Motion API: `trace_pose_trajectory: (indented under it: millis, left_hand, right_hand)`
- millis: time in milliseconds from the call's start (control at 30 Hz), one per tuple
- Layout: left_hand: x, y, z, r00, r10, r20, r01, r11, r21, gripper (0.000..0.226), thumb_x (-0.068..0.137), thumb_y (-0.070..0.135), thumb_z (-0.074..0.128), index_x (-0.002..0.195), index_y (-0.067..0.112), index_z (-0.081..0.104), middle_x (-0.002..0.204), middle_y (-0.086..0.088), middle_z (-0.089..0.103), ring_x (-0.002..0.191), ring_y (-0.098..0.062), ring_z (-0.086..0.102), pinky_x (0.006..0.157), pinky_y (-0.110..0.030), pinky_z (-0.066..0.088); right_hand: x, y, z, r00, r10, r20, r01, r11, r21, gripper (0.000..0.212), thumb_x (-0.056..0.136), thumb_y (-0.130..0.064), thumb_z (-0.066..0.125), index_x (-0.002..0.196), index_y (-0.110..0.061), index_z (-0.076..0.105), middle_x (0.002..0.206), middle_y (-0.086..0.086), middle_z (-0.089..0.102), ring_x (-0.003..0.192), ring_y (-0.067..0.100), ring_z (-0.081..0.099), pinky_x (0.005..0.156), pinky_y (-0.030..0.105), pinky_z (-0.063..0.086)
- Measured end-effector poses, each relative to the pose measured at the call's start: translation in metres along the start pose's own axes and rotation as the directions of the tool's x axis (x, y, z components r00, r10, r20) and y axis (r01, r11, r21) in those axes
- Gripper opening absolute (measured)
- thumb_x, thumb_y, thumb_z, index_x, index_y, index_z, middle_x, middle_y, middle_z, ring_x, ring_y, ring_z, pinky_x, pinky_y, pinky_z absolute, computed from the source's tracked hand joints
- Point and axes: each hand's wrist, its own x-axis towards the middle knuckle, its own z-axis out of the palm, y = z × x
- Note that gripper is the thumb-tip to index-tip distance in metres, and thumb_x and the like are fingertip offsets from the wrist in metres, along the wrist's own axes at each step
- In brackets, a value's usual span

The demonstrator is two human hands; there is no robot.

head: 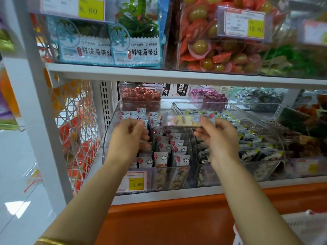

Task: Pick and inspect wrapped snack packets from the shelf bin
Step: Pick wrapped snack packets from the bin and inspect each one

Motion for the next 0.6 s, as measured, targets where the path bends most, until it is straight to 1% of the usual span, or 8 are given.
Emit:
trace_pose_trajectory:
  millis: [100, 200, 267, 333, 367, 433, 500, 600]
  left_hand:
    - [0.012, 0.002, 0.002, 0.994, 0.108, 0.004, -0.107, 0.969, 0.224, 0.017, 0.097, 0.018, 0.046, 0.107, 0.013, 0.059, 0.086, -0.002, 0.064, 0.076, -0.02, 0.063, 0.069, -0.039, 0.056]
    - [0.032, 0.002, 0.015, 0.972, 0.192, 0.138, -0.235, 0.848, 0.474, 0.024, 0.097, 0.013, 0.043, 0.115, 0.01, 0.059, 0.095, -0.007, 0.065, 0.08, -0.024, 0.059, 0.07, -0.039, 0.051]
    - [0.05, -0.002, 0.031, 0.943, 0.183, 0.278, -0.324, 0.697, 0.639, 0.016, 0.097, 0.013, 0.039, 0.096, 0.008, 0.054, 0.102, -0.016, 0.058, 0.093, -0.028, 0.055, 0.075, -0.035, 0.042]
    - [0.064, -0.008, 0.047, 0.918, 0.082, 0.387, -0.373, 0.505, 0.778, 0.019, 0.098, 0.021, 0.035, 0.093, 0.007, 0.048, 0.107, -0.016, 0.051, 0.11, -0.033, 0.049, 0.089, -0.04, 0.038]
    - [0.071, -0.014, 0.053, 0.903, 0.012, 0.43, -0.401, 0.383, 0.832, 0.029, 0.099, 0.027, 0.031, 0.109, 0.006, 0.048, 0.122, -0.016, 0.048, 0.123, -0.031, 0.041, 0.1, -0.047, 0.033]
    - [0.08, -0.026, 0.062, 0.872, -0.119, 0.474, -0.454, 0.164, 0.876, 0.052, 0.1, 0.039, 0.02, 0.141, 0.007, 0.028, 0.151, -0.01, 0.025, 0.142, -0.025, 0.016, 0.111, -0.056, 0.013]
    - [0.087, -0.036, 0.064, 0.862, -0.18, 0.474, -0.471, 0.062, 0.88, 0.06, 0.099, 0.045, 0.012, 0.147, 0.01, 0.016, 0.157, -0.006, 0.012, 0.145, -0.022, 0.004, 0.112, -0.059, 0.005]
    - [0.092, -0.041, 0.06, 0.858, -0.225, 0.461, -0.468, 0.024, 0.883, 0.063, 0.098, 0.048, 0.01, 0.148, 0.01, 0.014, 0.158, -0.005, 0.008, 0.146, -0.02, -0.003, 0.11, -0.061, 0.0]
  right_hand:
    - [0.015, 0.002, 0.0, 0.997, 0.018, -0.081, -0.015, 0.999, 0.044, 0.015, 0.086, -0.008, 0.066, 0.095, 0.0, 0.057, 0.074, 0.007, 0.06, 0.05, 0.007, 0.062, 0.056, 0.02, 0.056]
    - [0.023, 0.008, 0.005, 0.997, 0.033, -0.071, -0.028, 0.996, 0.081, 0.011, 0.087, -0.007, 0.063, 0.092, -0.002, 0.055, 0.076, 0.008, 0.056, 0.051, 0.007, 0.06, 0.055, 0.019, 0.055]
    - [0.027, 0.012, 0.008, 0.996, 0.04, -0.079, -0.033, 0.995, 0.098, 0.01, 0.088, -0.007, 0.062, 0.086, -0.002, 0.054, 0.076, 0.008, 0.057, 0.057, 0.011, 0.06, 0.054, 0.018, 0.055]
    - [0.03, 0.016, 0.01, 0.995, 0.05, -0.086, -0.04, 0.993, 0.112, 0.011, 0.089, -0.008, 0.061, 0.092, 0.001, 0.055, 0.079, 0.009, 0.057, 0.061, 0.014, 0.06, 0.054, 0.018, 0.054]
    - [0.032, 0.017, 0.01, 0.995, 0.052, -0.087, -0.041, 0.992, 0.119, 0.013, 0.089, -0.008, 0.061, 0.096, 0.001, 0.055, 0.079, 0.01, 0.057, 0.061, 0.014, 0.06, 0.054, 0.018, 0.054]
    - [0.033, 0.018, 0.01, 0.995, 0.044, -0.084, -0.034, 0.993, 0.116, 0.015, 0.089, -0.008, 0.061, 0.098, 0.002, 0.055, 0.08, 0.01, 0.056, 0.06, 0.014, 0.059, 0.053, 0.017, 0.053]
    - [0.035, 0.019, 0.011, 0.997, 0.026, -0.08, -0.018, 0.995, 0.098, 0.017, 0.089, -0.008, 0.061, 0.099, 0.004, 0.056, 0.082, 0.011, 0.057, 0.058, 0.011, 0.06, 0.053, 0.016, 0.053]
    - [0.036, 0.019, 0.011, 0.997, -0.002, -0.071, 0.006, 0.998, 0.06, 0.017, 0.088, -0.009, 0.062, 0.099, 0.001, 0.054, 0.082, 0.008, 0.056, 0.053, 0.005, 0.061, 0.056, 0.018, 0.055]
